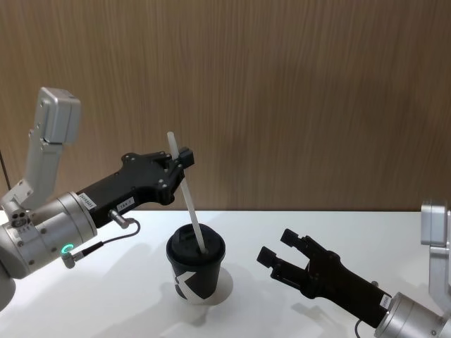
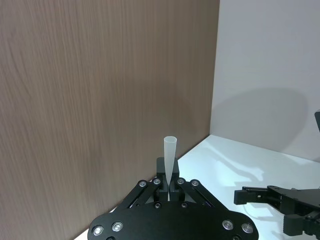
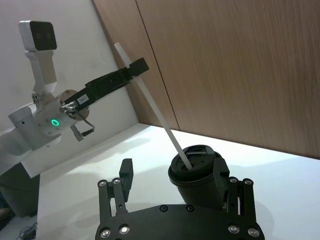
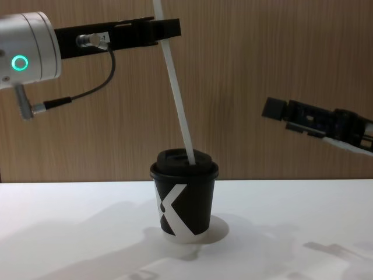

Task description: Pick up the straw with one hand, pass it to the other hand, and insert it into the cup.

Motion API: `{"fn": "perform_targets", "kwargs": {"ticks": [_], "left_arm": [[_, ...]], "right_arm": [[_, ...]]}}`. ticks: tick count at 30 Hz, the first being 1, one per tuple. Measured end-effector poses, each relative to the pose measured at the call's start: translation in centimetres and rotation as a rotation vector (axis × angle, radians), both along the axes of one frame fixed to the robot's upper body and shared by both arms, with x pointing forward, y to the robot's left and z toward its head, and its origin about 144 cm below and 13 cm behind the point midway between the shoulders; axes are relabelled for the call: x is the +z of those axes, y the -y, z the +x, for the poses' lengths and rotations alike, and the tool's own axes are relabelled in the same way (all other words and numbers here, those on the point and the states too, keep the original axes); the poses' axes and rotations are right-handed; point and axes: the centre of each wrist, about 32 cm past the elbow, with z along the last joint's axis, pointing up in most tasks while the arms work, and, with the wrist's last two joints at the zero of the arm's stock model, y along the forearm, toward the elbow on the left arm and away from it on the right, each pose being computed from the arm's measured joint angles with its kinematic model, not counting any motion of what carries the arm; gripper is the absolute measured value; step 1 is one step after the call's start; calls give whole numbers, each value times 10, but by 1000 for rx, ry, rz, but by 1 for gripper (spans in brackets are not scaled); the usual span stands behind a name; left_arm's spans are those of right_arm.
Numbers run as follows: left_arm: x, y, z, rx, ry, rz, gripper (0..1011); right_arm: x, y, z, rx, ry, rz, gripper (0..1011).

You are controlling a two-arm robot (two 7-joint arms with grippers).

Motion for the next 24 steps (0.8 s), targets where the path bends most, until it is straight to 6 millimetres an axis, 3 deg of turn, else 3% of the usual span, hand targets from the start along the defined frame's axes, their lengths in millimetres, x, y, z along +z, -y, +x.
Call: {"fn": "perform_targets", "kwargs": {"ticks": [24], "left_arm": [[-12, 1, 8, 2, -36, -12, 16]], "right_arm": [[0, 0, 0, 0, 0, 0, 1001]]}}
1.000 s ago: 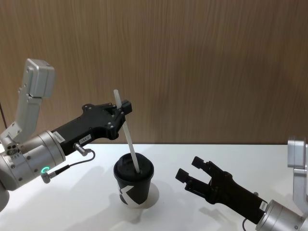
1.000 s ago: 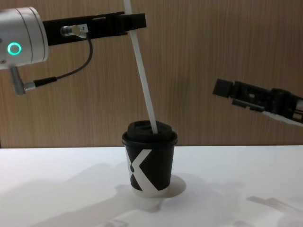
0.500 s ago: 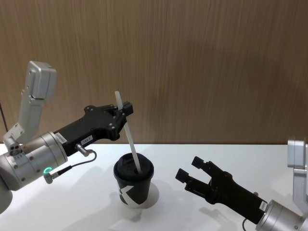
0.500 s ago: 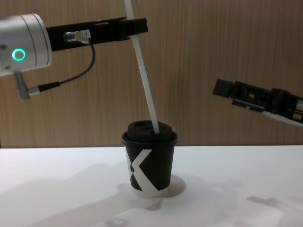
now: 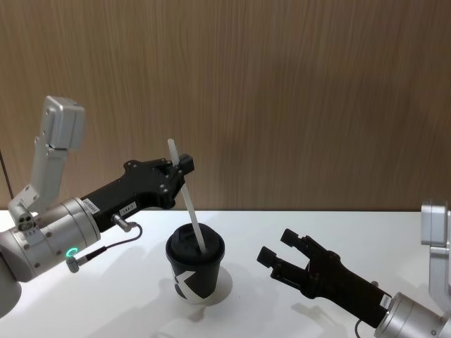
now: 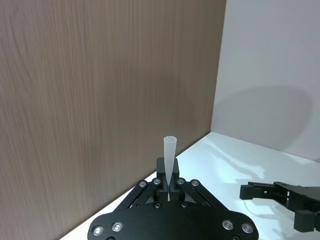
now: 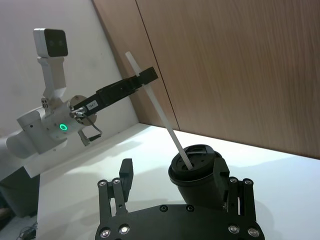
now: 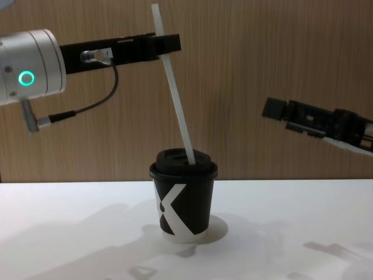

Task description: Pick up the straw with one hand, pass it to the other hand, and insert it into the cup.

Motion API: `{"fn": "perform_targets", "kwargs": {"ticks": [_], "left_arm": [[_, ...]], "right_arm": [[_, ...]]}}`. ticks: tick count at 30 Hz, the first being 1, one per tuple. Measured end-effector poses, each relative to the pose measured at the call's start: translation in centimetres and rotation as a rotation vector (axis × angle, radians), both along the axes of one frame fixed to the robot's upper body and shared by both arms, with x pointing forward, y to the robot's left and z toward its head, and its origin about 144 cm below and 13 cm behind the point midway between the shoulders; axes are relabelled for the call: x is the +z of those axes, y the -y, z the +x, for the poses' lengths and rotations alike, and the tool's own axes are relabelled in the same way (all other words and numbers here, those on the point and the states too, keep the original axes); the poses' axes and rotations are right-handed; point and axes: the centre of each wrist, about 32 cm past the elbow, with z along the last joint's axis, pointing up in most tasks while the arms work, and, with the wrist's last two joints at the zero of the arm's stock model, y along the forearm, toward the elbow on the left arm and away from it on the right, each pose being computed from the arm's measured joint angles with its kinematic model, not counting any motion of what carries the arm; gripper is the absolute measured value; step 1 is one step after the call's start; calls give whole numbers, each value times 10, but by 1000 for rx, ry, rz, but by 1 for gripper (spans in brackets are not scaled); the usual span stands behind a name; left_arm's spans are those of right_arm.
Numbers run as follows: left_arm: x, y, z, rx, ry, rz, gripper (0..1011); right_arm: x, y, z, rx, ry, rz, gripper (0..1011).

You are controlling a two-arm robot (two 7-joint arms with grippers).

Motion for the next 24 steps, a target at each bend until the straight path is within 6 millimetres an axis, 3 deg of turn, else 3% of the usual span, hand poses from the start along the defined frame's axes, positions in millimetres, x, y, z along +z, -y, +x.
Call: {"fn": "perform_targets", "kwargs": {"ticks": [16, 24], "left_arm": [[-13, 2, -1, 9, -45, -8, 29], [-20, 4, -1, 11, -60, -15, 246]], "right_arm": [[0, 0, 0, 0, 0, 0, 1001], [0, 0, 0, 0, 0, 0, 1001]]}}
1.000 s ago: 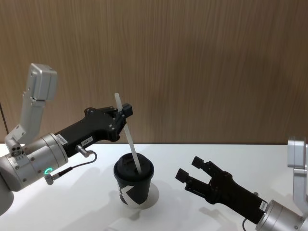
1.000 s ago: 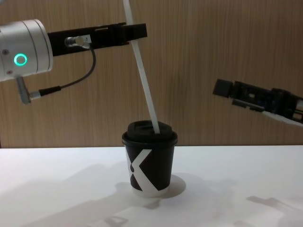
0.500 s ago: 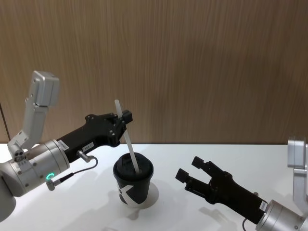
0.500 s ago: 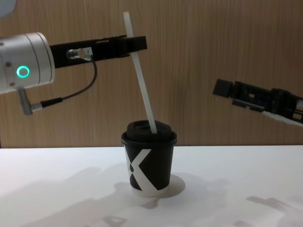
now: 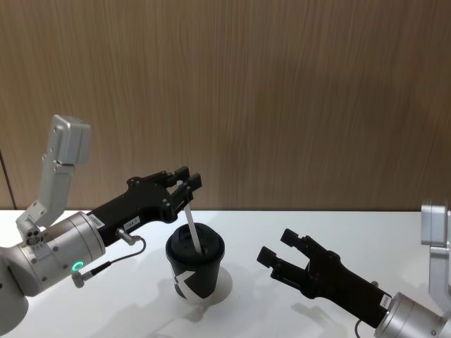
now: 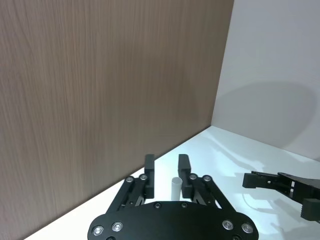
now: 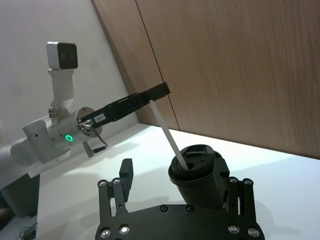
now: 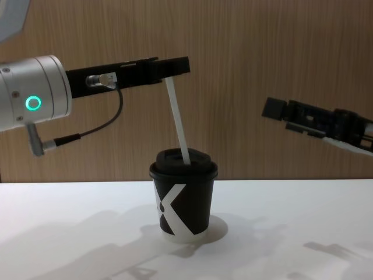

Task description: Pick up the straw with one hand, pass it to the other hand, and insert it into the cup.

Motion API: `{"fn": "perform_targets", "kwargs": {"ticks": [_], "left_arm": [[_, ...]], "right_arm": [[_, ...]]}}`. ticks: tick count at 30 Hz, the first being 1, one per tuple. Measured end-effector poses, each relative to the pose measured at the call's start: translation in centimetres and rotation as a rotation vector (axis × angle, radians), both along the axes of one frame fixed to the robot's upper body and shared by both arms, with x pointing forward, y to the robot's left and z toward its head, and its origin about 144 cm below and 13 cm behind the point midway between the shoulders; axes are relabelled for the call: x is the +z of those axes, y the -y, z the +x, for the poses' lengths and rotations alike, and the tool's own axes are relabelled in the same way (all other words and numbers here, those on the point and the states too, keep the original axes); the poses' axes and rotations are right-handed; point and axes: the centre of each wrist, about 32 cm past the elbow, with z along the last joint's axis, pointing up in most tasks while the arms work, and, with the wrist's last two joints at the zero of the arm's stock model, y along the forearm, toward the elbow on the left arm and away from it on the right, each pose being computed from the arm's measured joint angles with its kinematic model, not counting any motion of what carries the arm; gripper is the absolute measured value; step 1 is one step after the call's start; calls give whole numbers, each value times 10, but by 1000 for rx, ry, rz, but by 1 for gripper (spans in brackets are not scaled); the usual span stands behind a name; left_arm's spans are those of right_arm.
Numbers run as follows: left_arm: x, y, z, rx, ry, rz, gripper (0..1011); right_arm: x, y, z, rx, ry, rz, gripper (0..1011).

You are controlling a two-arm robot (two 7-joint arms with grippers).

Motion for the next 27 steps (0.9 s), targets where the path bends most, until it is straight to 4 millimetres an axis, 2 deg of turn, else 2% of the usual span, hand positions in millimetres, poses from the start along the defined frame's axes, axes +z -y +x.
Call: {"fn": "perform_targets", "kwargs": {"ticks": [1, 2, 5, 6, 21, 27], "left_arm": [[0, 0, 0, 0, 0, -1, 262], [-1, 0, 0, 0, -1, -2, 322], [-2, 1, 0, 0, -2, -4, 378], [-3, 1, 0, 0, -1, -5, 445], [-3, 1, -2, 2, 22, -19, 911], [1, 2, -5, 2, 50, -27, 1003]], "right_arm": [[0, 0, 0, 0, 0, 0, 1001], [0, 0, 0, 0, 0, 0, 1001], [0, 0, 0, 0, 0, 0, 1001], [0, 0, 0, 0, 0, 0, 1001], [0, 0, 0, 0, 0, 0, 1001], [0, 0, 0, 0, 0, 0, 1001]]}}
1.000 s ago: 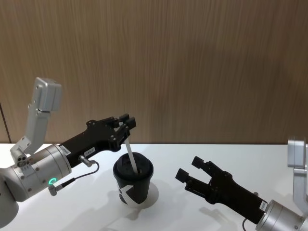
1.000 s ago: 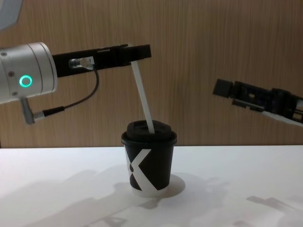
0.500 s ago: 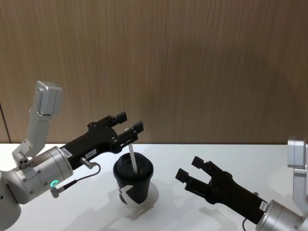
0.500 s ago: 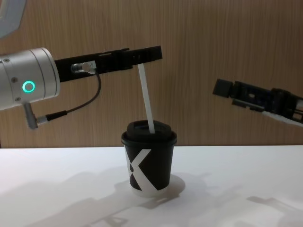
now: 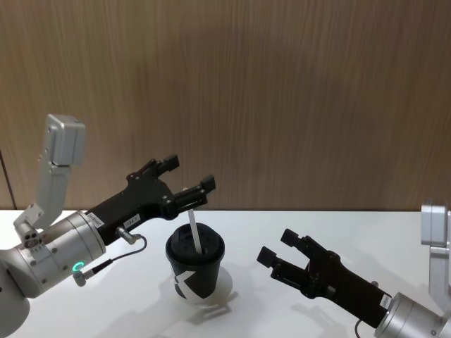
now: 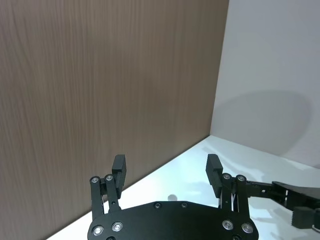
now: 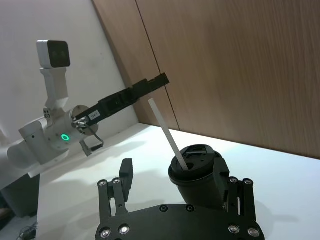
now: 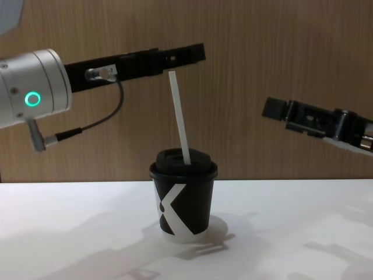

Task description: Pick up the straw with one hand, pass it to the other hand, and insert it into the cup.

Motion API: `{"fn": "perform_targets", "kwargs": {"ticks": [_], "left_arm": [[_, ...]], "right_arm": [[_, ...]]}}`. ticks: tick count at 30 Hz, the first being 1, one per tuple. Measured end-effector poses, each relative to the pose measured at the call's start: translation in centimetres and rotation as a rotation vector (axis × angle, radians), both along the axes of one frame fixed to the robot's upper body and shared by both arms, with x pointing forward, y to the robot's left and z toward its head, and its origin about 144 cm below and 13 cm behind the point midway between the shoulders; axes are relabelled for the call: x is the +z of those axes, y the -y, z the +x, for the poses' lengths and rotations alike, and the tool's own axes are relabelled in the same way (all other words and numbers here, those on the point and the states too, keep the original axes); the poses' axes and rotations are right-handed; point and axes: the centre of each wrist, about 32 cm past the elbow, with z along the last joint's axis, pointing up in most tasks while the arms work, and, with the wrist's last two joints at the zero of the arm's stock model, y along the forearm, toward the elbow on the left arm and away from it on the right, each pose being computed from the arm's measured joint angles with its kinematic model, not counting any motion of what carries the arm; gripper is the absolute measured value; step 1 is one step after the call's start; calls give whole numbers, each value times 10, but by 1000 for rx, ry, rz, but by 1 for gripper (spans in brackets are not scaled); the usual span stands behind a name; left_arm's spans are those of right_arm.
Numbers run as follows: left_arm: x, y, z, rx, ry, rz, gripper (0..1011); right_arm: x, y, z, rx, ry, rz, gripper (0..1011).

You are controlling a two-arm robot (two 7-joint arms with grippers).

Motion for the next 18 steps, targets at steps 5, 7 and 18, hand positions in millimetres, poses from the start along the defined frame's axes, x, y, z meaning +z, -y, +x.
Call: {"fn": "perform_targets", "kwargs": {"ticks": [5, 7, 18], "left_arm": [[3, 1, -4, 6, 24, -6, 1003], [5, 2, -6, 10, 38, -8, 1003], [12, 6, -21, 36, 109, -31, 1004]], "right_arm": [[0, 0, 0, 0, 0, 0, 1001], [0, 0, 0, 0, 0, 0, 1001], [0, 0, 0, 0, 0, 0, 1001]]}}
